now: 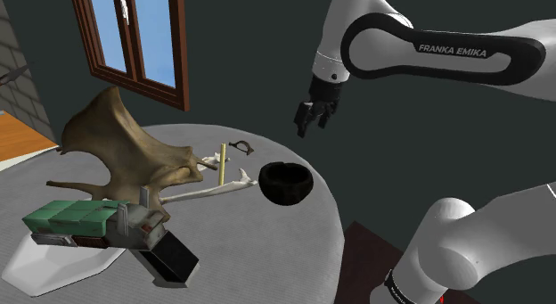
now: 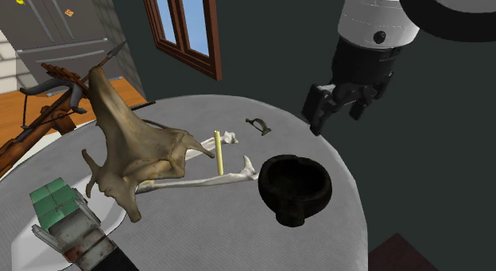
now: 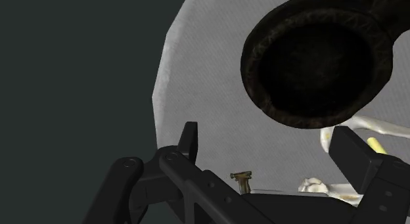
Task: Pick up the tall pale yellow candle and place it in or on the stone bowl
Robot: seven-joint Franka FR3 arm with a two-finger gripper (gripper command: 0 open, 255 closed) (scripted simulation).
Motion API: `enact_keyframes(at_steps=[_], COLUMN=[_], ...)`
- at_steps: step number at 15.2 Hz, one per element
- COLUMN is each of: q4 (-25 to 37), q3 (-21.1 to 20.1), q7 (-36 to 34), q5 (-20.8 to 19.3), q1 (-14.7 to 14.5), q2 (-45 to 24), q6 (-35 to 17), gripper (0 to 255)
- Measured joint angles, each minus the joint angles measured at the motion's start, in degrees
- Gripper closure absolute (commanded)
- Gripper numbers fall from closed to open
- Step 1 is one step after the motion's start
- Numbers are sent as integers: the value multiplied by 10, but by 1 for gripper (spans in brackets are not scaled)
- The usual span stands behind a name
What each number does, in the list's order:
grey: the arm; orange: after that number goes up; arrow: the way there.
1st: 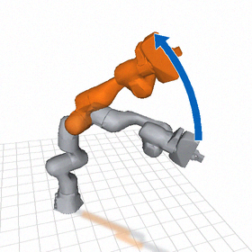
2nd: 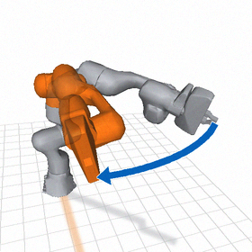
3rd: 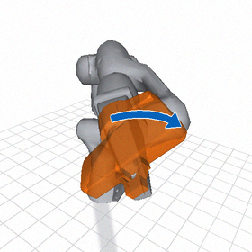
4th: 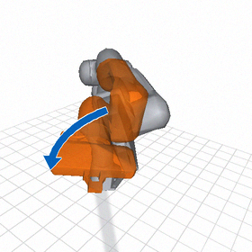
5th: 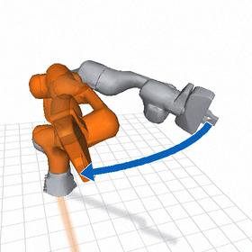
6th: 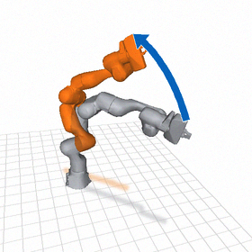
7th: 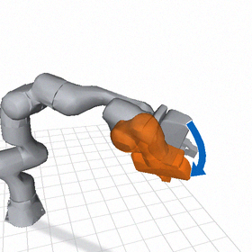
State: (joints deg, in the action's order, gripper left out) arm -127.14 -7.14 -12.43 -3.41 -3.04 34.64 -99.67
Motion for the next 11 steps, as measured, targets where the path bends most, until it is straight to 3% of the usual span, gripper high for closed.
enact_keyframes(at_steps=[11], q4=[115], q3=[-66], q7=[-65], q5=[19], q1=[-24], q2=[-175], q6=[-89], gripper=[0])
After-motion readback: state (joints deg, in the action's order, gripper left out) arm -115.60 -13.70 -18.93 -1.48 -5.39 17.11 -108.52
